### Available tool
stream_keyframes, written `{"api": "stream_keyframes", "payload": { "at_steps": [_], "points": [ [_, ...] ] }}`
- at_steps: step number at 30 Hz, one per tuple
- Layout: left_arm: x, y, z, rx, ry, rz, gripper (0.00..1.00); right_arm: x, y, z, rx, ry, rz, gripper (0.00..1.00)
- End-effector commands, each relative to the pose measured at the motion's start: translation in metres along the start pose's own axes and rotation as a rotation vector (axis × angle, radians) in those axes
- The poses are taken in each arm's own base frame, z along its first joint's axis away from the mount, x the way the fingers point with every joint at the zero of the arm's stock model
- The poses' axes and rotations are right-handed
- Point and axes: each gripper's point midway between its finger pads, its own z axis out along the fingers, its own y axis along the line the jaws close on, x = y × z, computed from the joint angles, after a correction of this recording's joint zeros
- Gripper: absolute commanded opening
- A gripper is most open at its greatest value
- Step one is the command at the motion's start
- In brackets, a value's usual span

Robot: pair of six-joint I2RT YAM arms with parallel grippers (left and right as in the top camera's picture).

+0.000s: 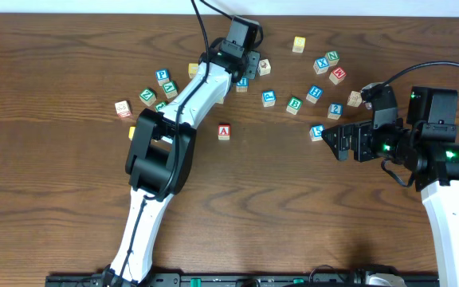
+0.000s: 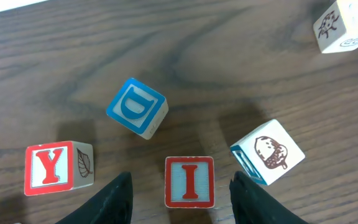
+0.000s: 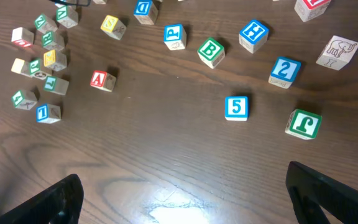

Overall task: Spell out AI2
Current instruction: 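Lower the left gripper and close it on the red 'I' block, then lift the 'I' block with the left gripper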

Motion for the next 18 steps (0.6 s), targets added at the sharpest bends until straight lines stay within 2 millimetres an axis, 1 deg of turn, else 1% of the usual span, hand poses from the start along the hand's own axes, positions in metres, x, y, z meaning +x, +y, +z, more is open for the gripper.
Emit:
{"api": "stream_keyframes", "payload": {
  "at_steps": [1, 7, 14, 18],
  "points": [
    [0.017, 0.005, 0.014, -0.019, 0.036, -0.001, 0.5, -0.008, 0.003, -0.005, -0.012, -0.023, -0.017, 0.99],
    [0.029, 0.005, 0.025, -0.022, 0.06, 0.002, 0.5, -0.008, 0.003, -0.005, -0.012, -0.023, -0.018, 0.99],
    [0.029, 0.005, 0.026, -0.022, 0.061, 0.002, 0.49, -0.008, 0.003, -0.005, -0.012, -0.023, -0.018, 0.99],
    [0.032, 0.005, 0.031, -0.021, 0.057, 0.0, 0.49, -0.008, 0.003, -0.005, -0.012, -0.023, -0.017, 0.99]
  ]
}}
